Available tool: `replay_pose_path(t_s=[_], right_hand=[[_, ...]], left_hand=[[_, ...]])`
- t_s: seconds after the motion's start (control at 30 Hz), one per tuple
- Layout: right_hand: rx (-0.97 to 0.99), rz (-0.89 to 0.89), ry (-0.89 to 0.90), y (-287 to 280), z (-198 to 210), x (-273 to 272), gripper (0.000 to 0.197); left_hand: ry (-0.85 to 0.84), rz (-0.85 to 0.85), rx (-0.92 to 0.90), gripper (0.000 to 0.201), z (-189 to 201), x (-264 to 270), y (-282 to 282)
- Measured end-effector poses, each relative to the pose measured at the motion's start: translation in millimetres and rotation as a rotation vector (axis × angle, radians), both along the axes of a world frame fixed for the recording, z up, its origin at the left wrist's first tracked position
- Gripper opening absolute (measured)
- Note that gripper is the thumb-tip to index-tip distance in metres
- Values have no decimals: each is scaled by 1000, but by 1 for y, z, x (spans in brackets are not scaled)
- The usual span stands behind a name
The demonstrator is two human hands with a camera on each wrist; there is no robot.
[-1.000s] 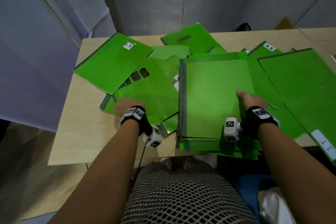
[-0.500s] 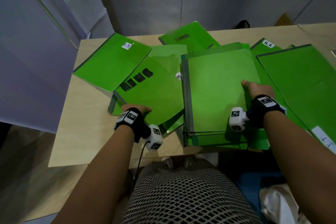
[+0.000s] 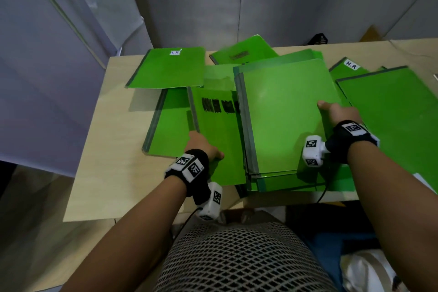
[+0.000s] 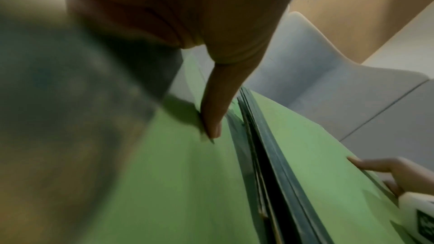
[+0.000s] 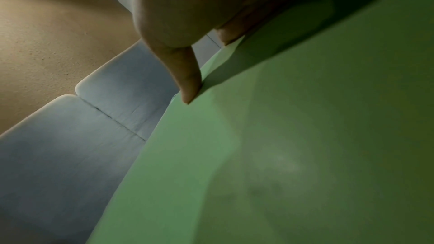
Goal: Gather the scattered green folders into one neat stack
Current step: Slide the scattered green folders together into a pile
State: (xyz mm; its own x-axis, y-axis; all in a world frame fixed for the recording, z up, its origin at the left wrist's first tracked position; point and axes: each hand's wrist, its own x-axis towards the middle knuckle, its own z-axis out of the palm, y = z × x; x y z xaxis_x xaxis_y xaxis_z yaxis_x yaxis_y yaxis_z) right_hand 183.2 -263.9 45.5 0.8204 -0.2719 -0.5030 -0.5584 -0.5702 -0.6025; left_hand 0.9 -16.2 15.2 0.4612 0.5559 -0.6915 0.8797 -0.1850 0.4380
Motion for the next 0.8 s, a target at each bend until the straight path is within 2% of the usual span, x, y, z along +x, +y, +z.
replay_pose_path(t_s=[0.2, 0.37, 0.47, 0.57, 0.67, 0.73, 0.8], right_hand=[[-68, 40, -23, 11, 0, 1, 56], [-116, 83, -27, 17, 0, 6, 51], [-118, 81, -33, 20, 3, 12, 53], [-94, 53, -28, 24, 7, 16, 61], [-54, 3, -19, 27, 11, 21, 76], [-32, -14, -17, 30, 13, 23, 81], [-18, -32, -16, 34, 13, 24, 84]], left_hand=[[104, -24, -64, 93, -19, -8, 3], [135, -85, -113, 58, -32, -21, 7], [26, -20, -81, 52, -29, -22, 16], [-103, 44, -65, 49, -7, -16, 42], [-207, 94, 84, 38, 26, -4, 78], [-260, 105, 174, 43, 43, 10, 102], [-308, 156, 185, 53, 51, 26, 118]])
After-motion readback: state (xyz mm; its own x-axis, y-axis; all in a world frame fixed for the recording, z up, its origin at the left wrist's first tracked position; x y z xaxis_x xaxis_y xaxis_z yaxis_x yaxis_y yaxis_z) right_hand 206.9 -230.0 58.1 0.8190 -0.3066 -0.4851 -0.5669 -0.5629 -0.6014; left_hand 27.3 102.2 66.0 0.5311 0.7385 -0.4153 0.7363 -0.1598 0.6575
